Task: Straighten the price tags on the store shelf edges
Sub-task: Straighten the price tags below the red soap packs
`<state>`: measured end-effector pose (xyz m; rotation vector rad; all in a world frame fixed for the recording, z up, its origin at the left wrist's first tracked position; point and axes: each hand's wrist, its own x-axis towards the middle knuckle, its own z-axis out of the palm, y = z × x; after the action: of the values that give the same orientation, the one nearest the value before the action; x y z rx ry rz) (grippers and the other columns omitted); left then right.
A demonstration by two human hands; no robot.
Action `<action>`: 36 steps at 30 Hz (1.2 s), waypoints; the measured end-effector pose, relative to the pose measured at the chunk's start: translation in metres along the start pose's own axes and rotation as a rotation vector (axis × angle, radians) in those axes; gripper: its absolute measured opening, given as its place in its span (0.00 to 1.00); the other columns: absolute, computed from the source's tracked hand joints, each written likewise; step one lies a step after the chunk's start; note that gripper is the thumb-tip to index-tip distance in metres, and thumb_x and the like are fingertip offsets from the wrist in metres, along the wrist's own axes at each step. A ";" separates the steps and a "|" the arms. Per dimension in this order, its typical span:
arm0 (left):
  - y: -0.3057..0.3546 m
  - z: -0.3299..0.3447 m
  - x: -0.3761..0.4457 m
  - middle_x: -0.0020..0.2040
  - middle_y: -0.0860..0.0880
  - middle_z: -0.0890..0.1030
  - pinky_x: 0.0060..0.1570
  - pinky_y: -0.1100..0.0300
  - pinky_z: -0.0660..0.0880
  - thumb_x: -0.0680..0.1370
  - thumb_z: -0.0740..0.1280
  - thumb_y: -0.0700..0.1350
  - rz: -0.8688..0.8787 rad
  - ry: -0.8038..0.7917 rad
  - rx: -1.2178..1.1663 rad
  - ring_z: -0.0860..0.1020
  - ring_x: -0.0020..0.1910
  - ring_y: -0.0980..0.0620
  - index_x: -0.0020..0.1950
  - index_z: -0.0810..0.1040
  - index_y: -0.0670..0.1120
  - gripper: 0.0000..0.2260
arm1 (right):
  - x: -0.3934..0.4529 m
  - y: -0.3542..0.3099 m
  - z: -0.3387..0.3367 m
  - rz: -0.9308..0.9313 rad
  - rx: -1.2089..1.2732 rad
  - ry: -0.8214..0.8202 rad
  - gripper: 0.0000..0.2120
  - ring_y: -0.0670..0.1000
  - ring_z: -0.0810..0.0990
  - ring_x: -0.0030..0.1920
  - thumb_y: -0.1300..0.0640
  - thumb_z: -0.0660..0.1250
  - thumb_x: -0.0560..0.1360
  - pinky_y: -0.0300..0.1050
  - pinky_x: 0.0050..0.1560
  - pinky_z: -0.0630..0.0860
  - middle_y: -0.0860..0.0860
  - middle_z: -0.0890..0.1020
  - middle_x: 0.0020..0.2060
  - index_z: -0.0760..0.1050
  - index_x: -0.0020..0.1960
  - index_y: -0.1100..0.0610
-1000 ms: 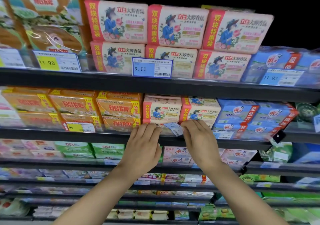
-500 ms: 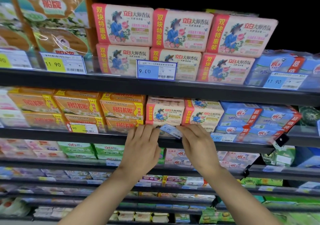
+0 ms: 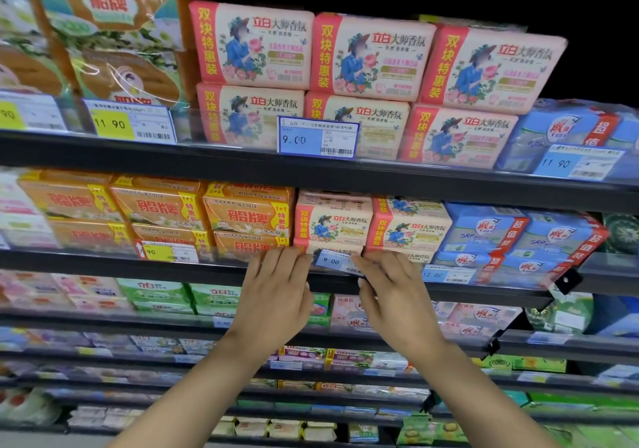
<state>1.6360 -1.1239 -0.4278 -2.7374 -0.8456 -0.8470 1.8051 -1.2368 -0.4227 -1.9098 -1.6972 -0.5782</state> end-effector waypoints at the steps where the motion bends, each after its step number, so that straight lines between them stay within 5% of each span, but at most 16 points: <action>1: -0.001 0.000 0.000 0.52 0.45 0.76 0.52 0.50 0.68 0.71 0.67 0.44 0.001 -0.007 -0.005 0.72 0.52 0.45 0.56 0.75 0.42 0.15 | -0.001 -0.001 0.001 -0.004 -0.010 -0.003 0.16 0.54 0.73 0.54 0.60 0.62 0.74 0.48 0.52 0.68 0.54 0.78 0.52 0.76 0.61 0.59; 10: -0.006 -0.001 0.001 0.54 0.46 0.76 0.53 0.52 0.67 0.73 0.65 0.46 0.008 -0.055 -0.015 0.72 0.53 0.46 0.62 0.73 0.42 0.18 | -0.001 -0.007 0.003 0.009 -0.008 -0.036 0.17 0.55 0.73 0.53 0.61 0.68 0.73 0.50 0.53 0.72 0.56 0.76 0.52 0.76 0.61 0.60; 25: -0.007 -0.005 -0.001 0.55 0.46 0.75 0.54 0.50 0.67 0.74 0.62 0.47 0.036 -0.121 -0.018 0.72 0.54 0.44 0.63 0.73 0.42 0.19 | -0.001 -0.015 0.005 -0.040 0.006 -0.096 0.17 0.57 0.73 0.58 0.58 0.61 0.74 0.52 0.59 0.68 0.55 0.77 0.56 0.76 0.61 0.59; 36: 0.010 -0.037 0.019 0.62 0.48 0.74 0.62 0.51 0.68 0.75 0.57 0.52 0.181 -0.180 -0.104 0.70 0.62 0.48 0.64 0.73 0.45 0.21 | -0.019 0.009 -0.038 0.129 0.028 -0.065 0.17 0.54 0.74 0.57 0.53 0.59 0.76 0.49 0.58 0.70 0.53 0.78 0.56 0.76 0.61 0.58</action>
<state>1.6370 -1.1348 -0.3862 -2.9601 -0.5849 -0.6346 1.8121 -1.2761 -0.4057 -2.0204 -1.5985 -0.4448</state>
